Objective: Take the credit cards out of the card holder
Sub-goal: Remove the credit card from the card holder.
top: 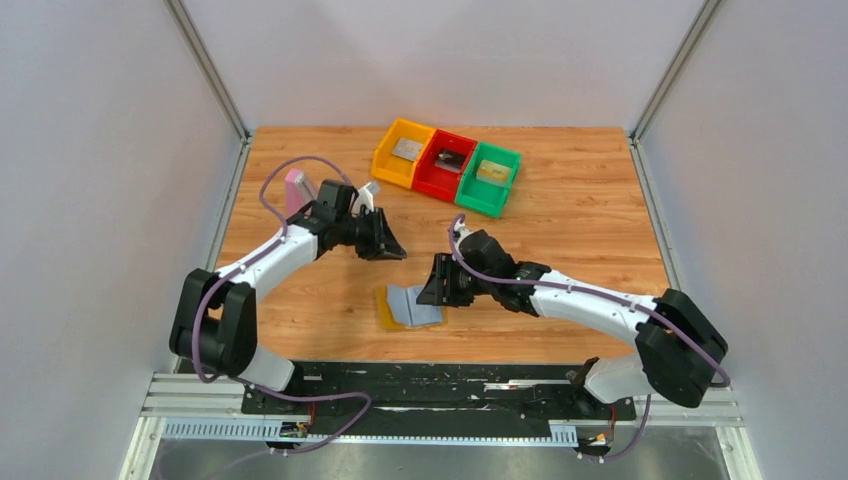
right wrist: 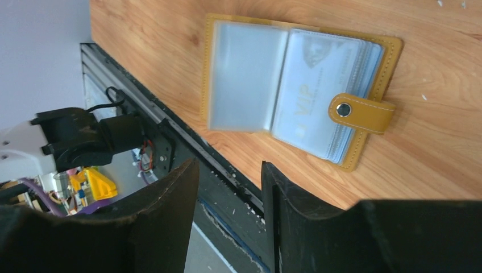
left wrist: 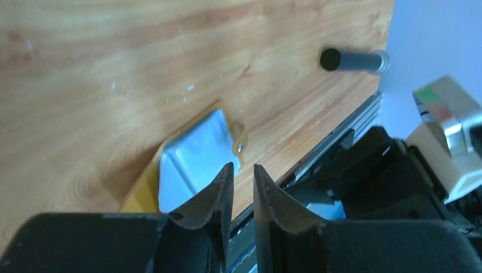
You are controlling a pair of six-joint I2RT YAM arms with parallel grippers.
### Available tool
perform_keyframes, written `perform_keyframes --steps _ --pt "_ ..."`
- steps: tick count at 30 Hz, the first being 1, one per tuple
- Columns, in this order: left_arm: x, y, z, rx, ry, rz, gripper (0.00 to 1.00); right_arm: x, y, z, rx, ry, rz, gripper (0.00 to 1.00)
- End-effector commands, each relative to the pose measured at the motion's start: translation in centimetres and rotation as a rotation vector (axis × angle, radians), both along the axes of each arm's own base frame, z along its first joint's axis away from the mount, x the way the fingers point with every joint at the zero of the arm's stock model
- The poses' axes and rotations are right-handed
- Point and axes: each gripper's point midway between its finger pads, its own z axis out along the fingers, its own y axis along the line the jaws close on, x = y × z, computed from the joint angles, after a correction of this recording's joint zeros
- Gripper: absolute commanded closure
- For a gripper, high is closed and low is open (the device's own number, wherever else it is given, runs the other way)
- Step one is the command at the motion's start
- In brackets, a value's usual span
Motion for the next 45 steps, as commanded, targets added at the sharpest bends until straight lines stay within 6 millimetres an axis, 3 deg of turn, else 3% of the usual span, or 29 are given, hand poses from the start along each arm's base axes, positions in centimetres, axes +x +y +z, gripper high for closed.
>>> perform_keyframes --steps 1,9,14,22,38,45 --pt "-2.9 -0.1 -0.3 -0.038 0.01 -0.006 0.74 1.4 1.2 -1.2 -0.004 -0.04 -0.065 0.55" --pt "-5.0 0.0 -3.1 -0.045 0.078 0.004 0.76 2.4 1.7 -3.9 -0.057 -0.01 -0.105 0.56" --pt "-5.7 -0.5 -4.8 -0.037 0.102 -0.008 0.77 3.3 1.1 -5.0 -0.111 -0.025 -0.14 0.56" --pt "-6.2 0.6 -7.6 0.059 0.115 0.002 0.78 3.9 -0.1 -6.6 -0.155 -0.008 -0.172 0.56" --pt "-7.5 1.1 -10.7 0.082 0.176 0.006 0.79 3.4 0.5 -7.6 -0.145 0.022 -0.141 0.58" --pt "-7.6 1.0 -11.2 0.077 0.188 -0.004 0.8 3.5 1.2 -5.7 -0.089 -0.013 -0.111 0.64"
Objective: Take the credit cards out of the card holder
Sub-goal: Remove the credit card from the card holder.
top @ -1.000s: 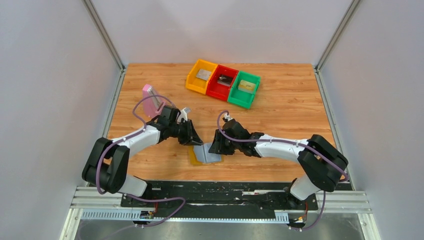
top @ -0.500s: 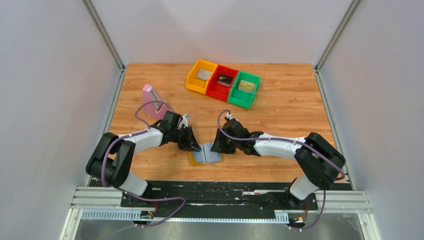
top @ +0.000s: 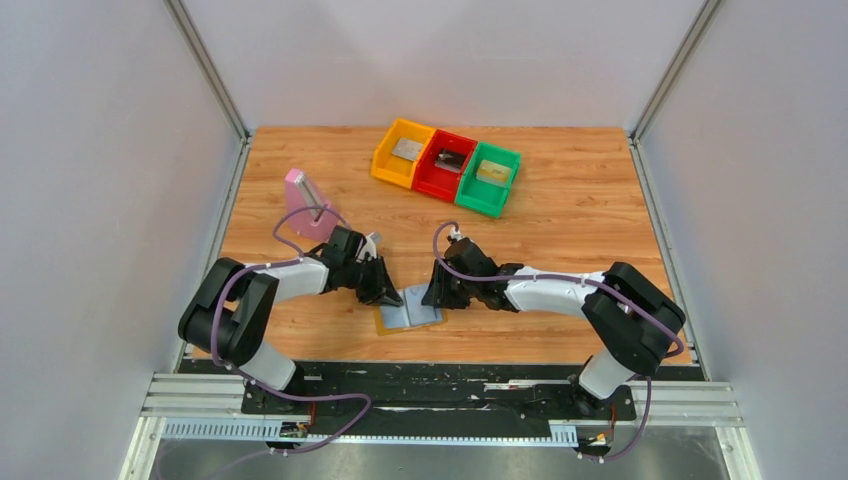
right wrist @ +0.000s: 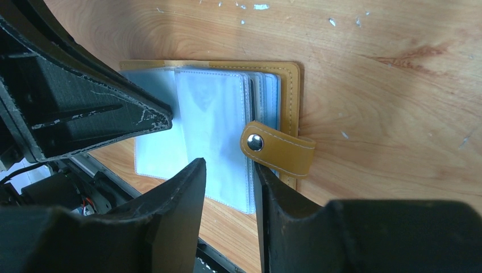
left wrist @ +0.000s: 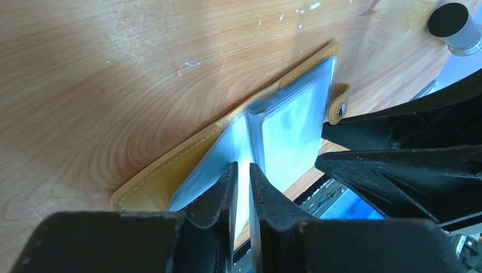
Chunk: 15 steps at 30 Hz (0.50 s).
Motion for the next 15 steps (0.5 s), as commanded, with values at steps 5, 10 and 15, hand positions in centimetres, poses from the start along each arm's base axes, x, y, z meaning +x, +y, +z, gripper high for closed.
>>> perform_keyframes --steps 5,10,15 --pt "0.1 -0.4 -0.5 -0.014 -0.019 -0.023 0.81 0.9 2.3 3.6 0.121 -0.08 0.067 0.65" --pt "0.0 -0.4 -0.5 -0.021 -0.017 -0.023 0.81 0.8 2.8 3.5 0.13 -0.073 0.084 0.65" --pt "0.0 -0.5 -0.3 -0.028 -0.02 -0.023 0.82 0.4 3.5 3.8 0.166 -0.065 0.121 0.64"
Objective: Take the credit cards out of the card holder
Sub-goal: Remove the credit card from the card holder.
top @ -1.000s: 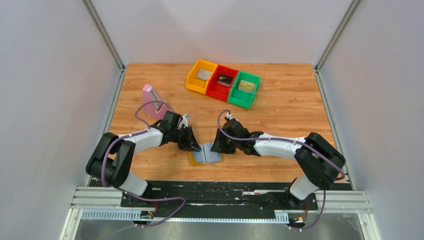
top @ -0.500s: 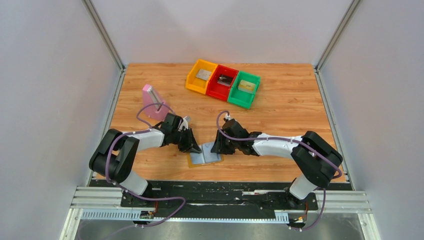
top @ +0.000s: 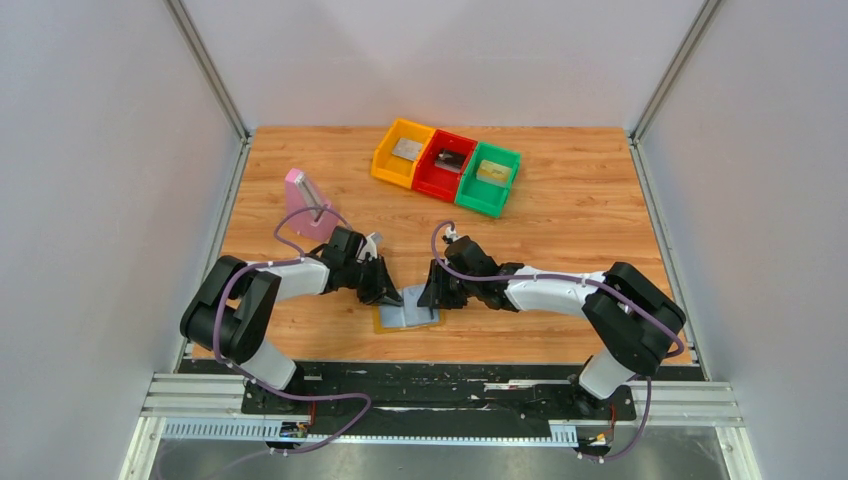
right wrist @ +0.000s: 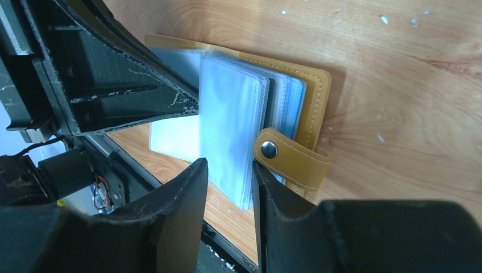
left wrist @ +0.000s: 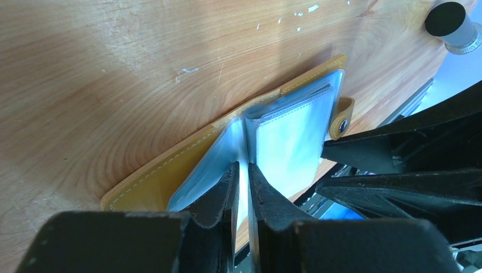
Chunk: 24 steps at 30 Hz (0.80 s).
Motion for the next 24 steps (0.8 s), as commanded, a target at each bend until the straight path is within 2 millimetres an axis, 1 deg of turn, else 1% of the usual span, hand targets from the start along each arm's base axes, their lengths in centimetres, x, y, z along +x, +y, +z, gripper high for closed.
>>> perform_keyframes --steps 1,8,14,18,20,23,24 --pt "-0.2 -0.2 -0.1 -0.014 -0.015 -0.013 0.82 1.1 2.6 3.0 0.12 -0.065 0.051 0.64" --pt "-0.3 -0.5 0.5 -0.036 -0.018 -0.013 0.82 1.3 2.8 4.1 0.165 -0.095 0.056 0.64" --pt "-0.3 -0.4 0.7 -0.034 -0.023 -0.012 0.83 1.8 2.3 3.6 0.137 -0.089 0.018 0.62" --pt "-0.4 -0.6 0.9 -0.049 -0.022 -0.014 0.83 1.9 2.3 4.0 0.128 -0.097 0.023 0.66" --pt "-0.3 -0.6 1.0 -0.054 -0.025 -0.013 0.83 2.3 1.9 3.7 0.084 -0.092 0.001 0.66" --pt "-0.3 -0.6 1.1 -0.053 -0.027 -0.012 0.83 2.7 0.5 2.6 -0.018 -0.073 -0.044 0.64" --pt "-0.3 -0.6 1.1 -0.053 -0.026 -0.013 0.83 2.7 0.3 2.5 -0.032 -0.073 -0.054 0.64"
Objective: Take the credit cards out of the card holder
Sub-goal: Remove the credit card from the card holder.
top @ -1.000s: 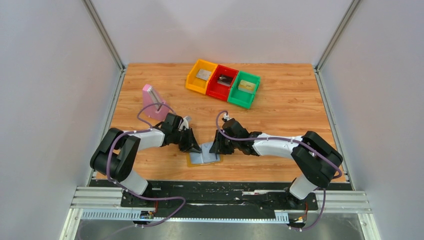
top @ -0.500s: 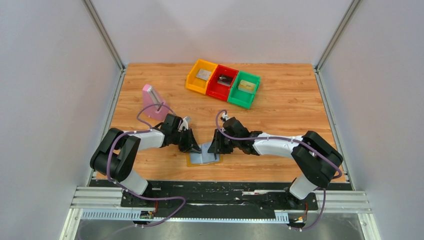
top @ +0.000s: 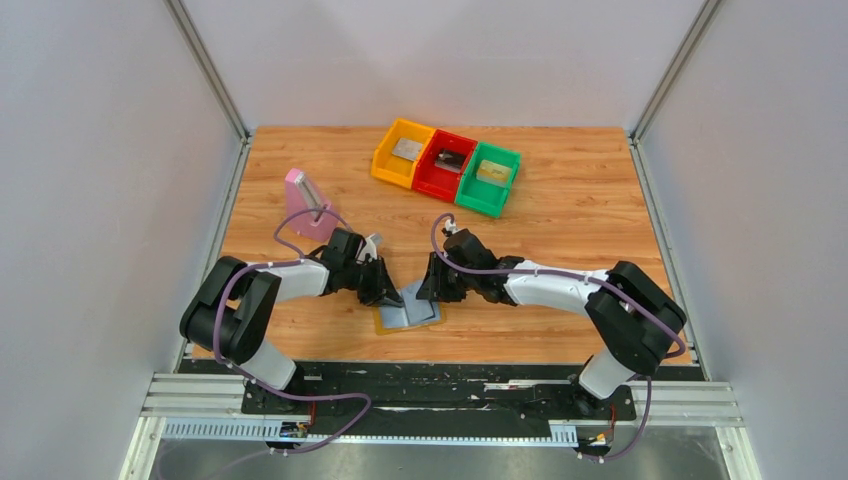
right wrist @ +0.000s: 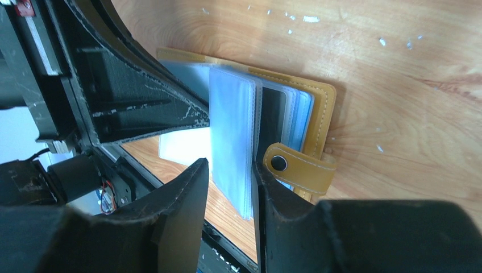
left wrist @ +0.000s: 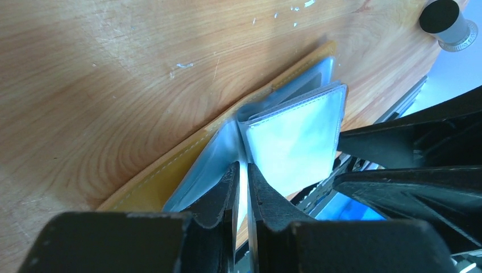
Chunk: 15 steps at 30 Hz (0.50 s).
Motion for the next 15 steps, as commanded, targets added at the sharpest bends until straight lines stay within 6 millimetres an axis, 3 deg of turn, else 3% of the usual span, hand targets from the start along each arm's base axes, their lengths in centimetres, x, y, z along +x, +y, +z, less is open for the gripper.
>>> perform_keyframes --steps 1,15 --pt "-0.1 -0.5 1.1 -0.035 -0.03 -0.015 0.83 2.0 -0.2 1.6 -0.046 -0.061 -0.058 0.63" --pt "-0.1 -0.5 0.9 -0.033 -0.028 -0.019 0.83 1.6 1.2 1.4 -0.005 -0.05 -0.003 0.64"
